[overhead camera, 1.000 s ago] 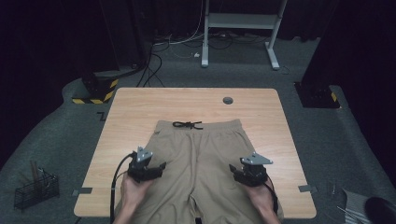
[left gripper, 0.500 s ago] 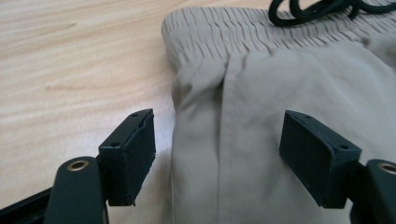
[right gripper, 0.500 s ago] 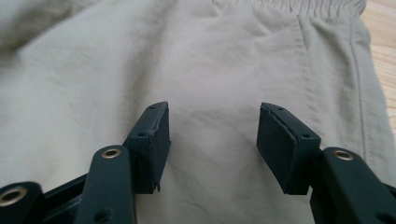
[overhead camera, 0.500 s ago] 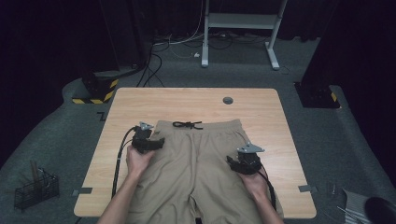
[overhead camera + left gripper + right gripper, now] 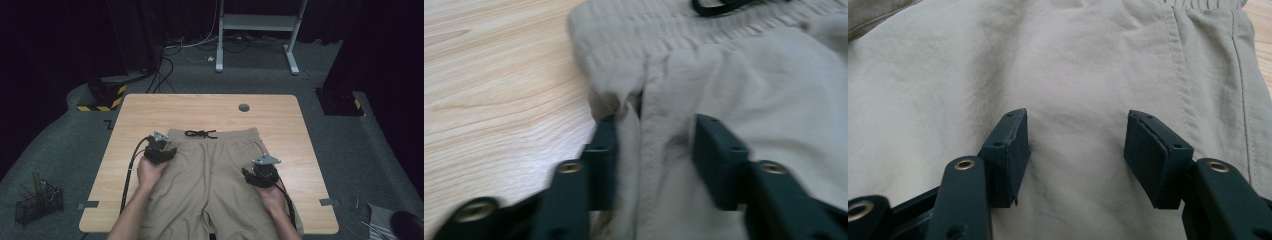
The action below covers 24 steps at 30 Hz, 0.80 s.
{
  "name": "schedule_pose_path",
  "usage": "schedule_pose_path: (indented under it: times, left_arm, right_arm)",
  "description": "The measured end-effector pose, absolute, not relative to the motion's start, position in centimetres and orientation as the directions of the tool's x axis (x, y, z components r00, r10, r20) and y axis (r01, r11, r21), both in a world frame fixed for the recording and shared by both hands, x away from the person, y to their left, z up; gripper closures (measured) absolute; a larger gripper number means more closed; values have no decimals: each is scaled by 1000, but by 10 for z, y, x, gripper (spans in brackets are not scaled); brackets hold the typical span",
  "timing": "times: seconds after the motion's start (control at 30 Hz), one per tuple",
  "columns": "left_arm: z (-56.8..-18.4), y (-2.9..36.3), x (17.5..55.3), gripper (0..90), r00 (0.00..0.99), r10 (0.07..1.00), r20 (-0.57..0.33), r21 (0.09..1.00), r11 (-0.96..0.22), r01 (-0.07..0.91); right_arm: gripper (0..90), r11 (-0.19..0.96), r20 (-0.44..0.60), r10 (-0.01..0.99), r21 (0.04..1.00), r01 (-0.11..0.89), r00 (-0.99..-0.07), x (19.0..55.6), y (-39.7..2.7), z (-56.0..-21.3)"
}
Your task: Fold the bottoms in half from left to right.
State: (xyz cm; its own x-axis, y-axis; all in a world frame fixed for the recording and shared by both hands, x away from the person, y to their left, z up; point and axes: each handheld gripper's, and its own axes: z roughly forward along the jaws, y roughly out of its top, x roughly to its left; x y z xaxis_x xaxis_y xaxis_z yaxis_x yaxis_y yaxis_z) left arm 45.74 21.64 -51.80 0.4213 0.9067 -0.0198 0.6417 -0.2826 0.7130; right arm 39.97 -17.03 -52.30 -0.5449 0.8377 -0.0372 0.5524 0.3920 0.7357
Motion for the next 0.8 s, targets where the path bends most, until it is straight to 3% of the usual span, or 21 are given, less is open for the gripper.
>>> schedule_pose_path:
  times: [0.07, 0.23, 0.53, 0.8]
  left_arm:
    - [-518, 217, 458, 771, 423, 905, -34, 711, -276, 647]
    - [-517, 222, 458, 844, 436, 898, -55, 709, -272, 651]
    - [-511, 223, 456, 862, 428, 899, -89, 725, -236, 647]
    - [-501, 223, 461, 864, 442, 893, -85, 743, -238, 625]
  right_arm:
    - [430, 391, -35, 838, 735, 553, -545, 400, -170, -523]
    - [429, 390, -34, 838, 735, 554, -545, 400, -170, -523]
    - [427, 390, -34, 838, 735, 555, -545, 400, -170, -523]
    - [482, 389, -32, 837, 737, 553, -547, 400, -166, -523]
